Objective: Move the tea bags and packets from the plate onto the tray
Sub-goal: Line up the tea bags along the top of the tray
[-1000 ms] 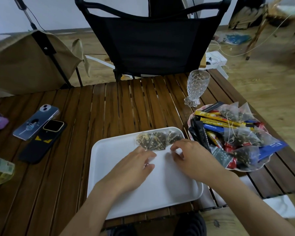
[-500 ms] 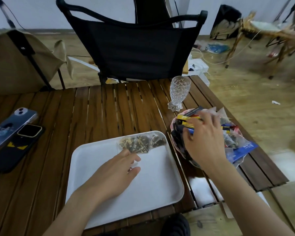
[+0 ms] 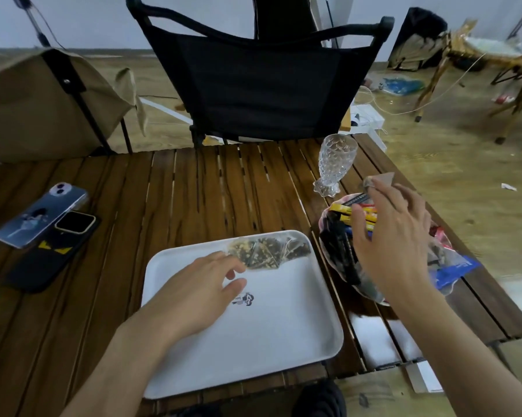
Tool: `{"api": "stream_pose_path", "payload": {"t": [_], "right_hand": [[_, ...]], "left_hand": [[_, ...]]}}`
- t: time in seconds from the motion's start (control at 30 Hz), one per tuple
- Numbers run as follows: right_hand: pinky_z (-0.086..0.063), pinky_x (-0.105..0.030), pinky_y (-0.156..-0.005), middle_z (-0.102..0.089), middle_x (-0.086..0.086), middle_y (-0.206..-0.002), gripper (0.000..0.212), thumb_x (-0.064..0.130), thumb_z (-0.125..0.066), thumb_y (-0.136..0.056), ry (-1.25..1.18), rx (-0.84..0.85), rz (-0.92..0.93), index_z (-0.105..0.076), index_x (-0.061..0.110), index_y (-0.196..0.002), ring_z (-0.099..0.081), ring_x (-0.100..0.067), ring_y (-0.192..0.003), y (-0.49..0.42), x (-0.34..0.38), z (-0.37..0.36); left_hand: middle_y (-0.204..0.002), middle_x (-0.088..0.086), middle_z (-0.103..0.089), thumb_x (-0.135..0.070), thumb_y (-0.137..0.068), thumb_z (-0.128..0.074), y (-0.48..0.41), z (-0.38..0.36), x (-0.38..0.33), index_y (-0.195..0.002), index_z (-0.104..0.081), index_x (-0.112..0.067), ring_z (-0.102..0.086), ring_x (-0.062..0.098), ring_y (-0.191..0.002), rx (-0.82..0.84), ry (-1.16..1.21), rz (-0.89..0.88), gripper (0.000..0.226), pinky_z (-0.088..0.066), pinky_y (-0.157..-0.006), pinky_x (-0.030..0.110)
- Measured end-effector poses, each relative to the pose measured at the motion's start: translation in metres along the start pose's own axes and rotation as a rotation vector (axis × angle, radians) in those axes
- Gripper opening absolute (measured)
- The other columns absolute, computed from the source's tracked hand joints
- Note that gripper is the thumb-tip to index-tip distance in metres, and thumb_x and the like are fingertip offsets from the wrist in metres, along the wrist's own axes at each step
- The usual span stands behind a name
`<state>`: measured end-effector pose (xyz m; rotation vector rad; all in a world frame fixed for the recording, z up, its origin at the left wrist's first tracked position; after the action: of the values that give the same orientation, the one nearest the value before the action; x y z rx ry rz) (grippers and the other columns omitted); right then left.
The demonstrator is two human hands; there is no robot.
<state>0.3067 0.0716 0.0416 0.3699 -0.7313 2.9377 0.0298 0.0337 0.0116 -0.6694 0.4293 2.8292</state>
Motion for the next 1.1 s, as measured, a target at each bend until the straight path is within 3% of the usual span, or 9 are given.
{"api": "stream_pose_path", "payload": {"t": [0.07,0.13,0.27,0.4,0.57,0.7,0.93,1.1], "right_hand": [[-0.032,-0.04,-0.109,-0.056,0.001,-0.14,0.041,0.033,-0.049,-0.101,-0.162,-0.014,0.079,-0.058,0.013,-0.135,-0.04,-0.022,-0.132,0.012,0.022,0.007],[-0.034,-0.035,-0.111,-0.059,0.009,-0.134,0.037,0.034,-0.048,-0.101,-0.341,0.084,0.139,-0.063,0.017,-0.13,-0.046,-0.017,-0.128,0.03,0.044,0.007],[-0.047,-0.018,-0.097,-0.055,0.034,-0.119,0.027,0.035,-0.056,-0.098,-0.645,0.504,0.134,-0.069,0.03,-0.121,-0.05,0.005,-0.12,0.069,0.08,-0.007],[-0.05,-0.02,-0.096,-0.052,0.027,-0.137,0.03,0.043,-0.055,-0.097,-0.676,0.789,0.157,-0.068,0.033,-0.122,-0.051,0.007,-0.121,0.087,0.093,-0.03],[-0.049,-0.011,-0.088,-0.062,0.021,-0.123,0.021,0.033,-0.056,-0.099,-0.673,0.737,0.063,-0.072,0.027,-0.111,-0.056,0.006,-0.112,0.075,0.083,-0.038],[-0.051,-0.015,-0.087,-0.066,0.022,-0.112,0.018,0.033,-0.056,-0.098,-0.64,0.718,0.061,-0.071,0.029,-0.105,-0.059,0.008,-0.104,0.07,0.073,-0.04],[-0.052,-0.018,-0.085,-0.069,0.021,-0.1,0.015,0.032,-0.058,-0.097,-0.608,0.704,0.072,-0.072,0.03,-0.102,-0.061,0.007,-0.097,0.067,0.067,-0.046],[-0.054,-0.021,-0.085,-0.068,0.022,-0.098,0.014,0.035,-0.057,-0.097,-0.569,0.687,0.076,-0.071,0.032,-0.101,-0.061,0.007,-0.095,0.063,0.059,-0.048]], "left_hand": [[-0.118,-0.02,-0.058,-0.045,-0.102,-0.047,0.001,0.006,0.004,-0.129,-0.057,-0.038,-0.055,0.006,-0.102,-0.011,-0.013,0.006,0.029,-0.052,-0.091,0.028],[-0.117,-0.019,-0.059,-0.042,-0.103,-0.048,0.003,0.01,0.01,-0.127,-0.058,-0.036,-0.055,0.005,-0.1,-0.016,-0.018,0.018,0.027,-0.051,-0.089,0.026],[-0.112,-0.017,-0.06,-0.038,-0.1,-0.057,0.009,0.011,0.026,-0.126,-0.059,-0.035,-0.056,0.005,-0.097,0.045,-0.033,0.062,0.027,-0.051,-0.083,0.024],[-0.112,-0.014,-0.059,-0.037,-0.093,-0.068,0.012,0.006,0.04,-0.126,-0.057,-0.035,-0.058,0.006,-0.09,0.154,-0.028,0.154,0.035,-0.044,-0.067,0.017],[-0.12,-0.009,-0.059,-0.037,-0.085,-0.078,0.012,0.002,0.039,-0.127,-0.056,-0.031,-0.058,0.011,-0.098,0.256,-0.063,0.182,0.047,-0.047,-0.076,0.024],[-0.113,-0.008,-0.056,-0.038,-0.084,-0.079,0.011,-0.004,0.032,-0.122,-0.057,-0.027,-0.054,0.013,-0.097,0.279,-0.118,0.157,0.045,-0.043,-0.074,0.026],[-0.1,-0.001,-0.063,-0.034,-0.088,-0.069,-0.005,-0.015,0.009,-0.098,-0.059,-0.025,-0.059,0.022,-0.093,0.143,-0.202,0.032,0.017,-0.045,-0.07,0.034],[-0.098,-0.007,-0.064,-0.039,-0.088,-0.069,-0.003,0.008,0.022,-0.09,-0.056,-0.029,-0.06,0.018,-0.094,0.058,-0.171,0.118,0.016,-0.044,-0.068,0.031]]}}
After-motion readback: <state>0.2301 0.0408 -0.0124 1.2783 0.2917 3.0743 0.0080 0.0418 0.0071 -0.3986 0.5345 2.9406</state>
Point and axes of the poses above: each hand's wrist, its own y-axis away from the middle knuckle, its own z-axis out of the back of the hand, x = y × z, the point moved 3 cm from there along -y, towards the middle knuckle
